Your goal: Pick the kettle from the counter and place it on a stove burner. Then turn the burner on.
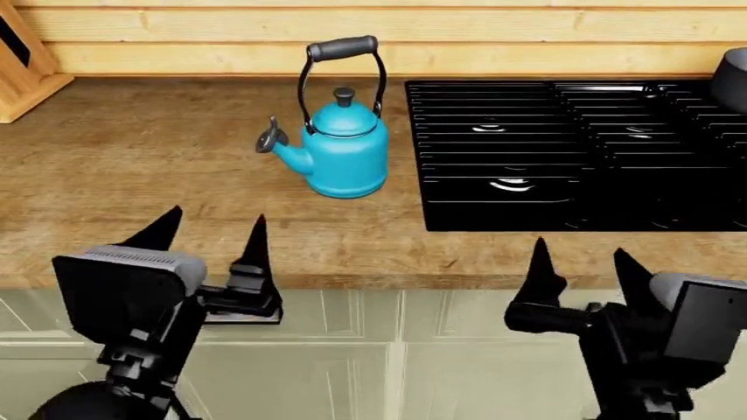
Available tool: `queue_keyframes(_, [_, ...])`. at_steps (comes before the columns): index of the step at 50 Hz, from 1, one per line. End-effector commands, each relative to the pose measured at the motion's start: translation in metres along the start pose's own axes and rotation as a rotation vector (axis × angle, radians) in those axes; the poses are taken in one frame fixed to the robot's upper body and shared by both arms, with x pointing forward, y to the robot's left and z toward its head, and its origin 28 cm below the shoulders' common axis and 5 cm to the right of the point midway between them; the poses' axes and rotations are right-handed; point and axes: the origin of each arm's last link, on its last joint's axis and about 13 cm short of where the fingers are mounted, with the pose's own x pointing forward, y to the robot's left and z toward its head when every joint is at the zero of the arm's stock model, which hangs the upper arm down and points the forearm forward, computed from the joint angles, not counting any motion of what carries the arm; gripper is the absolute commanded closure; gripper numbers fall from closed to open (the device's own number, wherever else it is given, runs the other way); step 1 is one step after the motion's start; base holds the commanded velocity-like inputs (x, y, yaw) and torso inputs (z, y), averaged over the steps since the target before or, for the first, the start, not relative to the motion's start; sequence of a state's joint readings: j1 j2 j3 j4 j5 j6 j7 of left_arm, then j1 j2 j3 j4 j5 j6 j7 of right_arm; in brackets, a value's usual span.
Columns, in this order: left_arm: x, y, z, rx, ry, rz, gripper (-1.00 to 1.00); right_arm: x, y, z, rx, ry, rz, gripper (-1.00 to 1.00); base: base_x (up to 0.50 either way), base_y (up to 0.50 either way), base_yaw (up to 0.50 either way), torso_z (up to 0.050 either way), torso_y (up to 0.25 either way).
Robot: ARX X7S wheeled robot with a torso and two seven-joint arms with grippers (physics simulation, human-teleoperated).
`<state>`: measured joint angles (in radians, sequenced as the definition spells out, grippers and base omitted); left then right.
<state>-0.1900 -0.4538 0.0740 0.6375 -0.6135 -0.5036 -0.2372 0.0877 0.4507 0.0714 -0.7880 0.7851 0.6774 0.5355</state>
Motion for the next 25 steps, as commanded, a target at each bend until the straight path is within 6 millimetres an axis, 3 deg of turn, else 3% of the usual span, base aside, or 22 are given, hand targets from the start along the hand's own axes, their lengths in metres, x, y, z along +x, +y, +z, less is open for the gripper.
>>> queue_keyframes(1, [0.001,0.005,0.084,0.190,-0.002,-0.169,-1.00,-0.027,-0.003,0.073,-0.171,-0.046,0.043,-1.00,0.00,0.00,0.00,0.000,0.000])
queue_keyframes(4, [0.007,0.010,0.096,0.187,-0.024,-0.138,-1.00,-0.025,-0.003,0.082,-0.175,-0.066,0.039,-1.00,0.00,0.00,0.00,0.000,0.000])
queue_keyframes(15, [0.023,0.016,0.092,0.154,-0.027,-0.083,-1.00,-0.028,-0.005,0.085,-0.171,-0.064,0.006,-1.00,0.00,0.00,0.00,0.000,0.000])
queue_keyframes(25, [0.026,0.017,0.091,0.158,-0.046,-0.055,-1.00,-0.031,-0.004,0.080,-0.188,-0.053,0.049,-1.00,0.25,0.00,0.00,0.000,0.000])
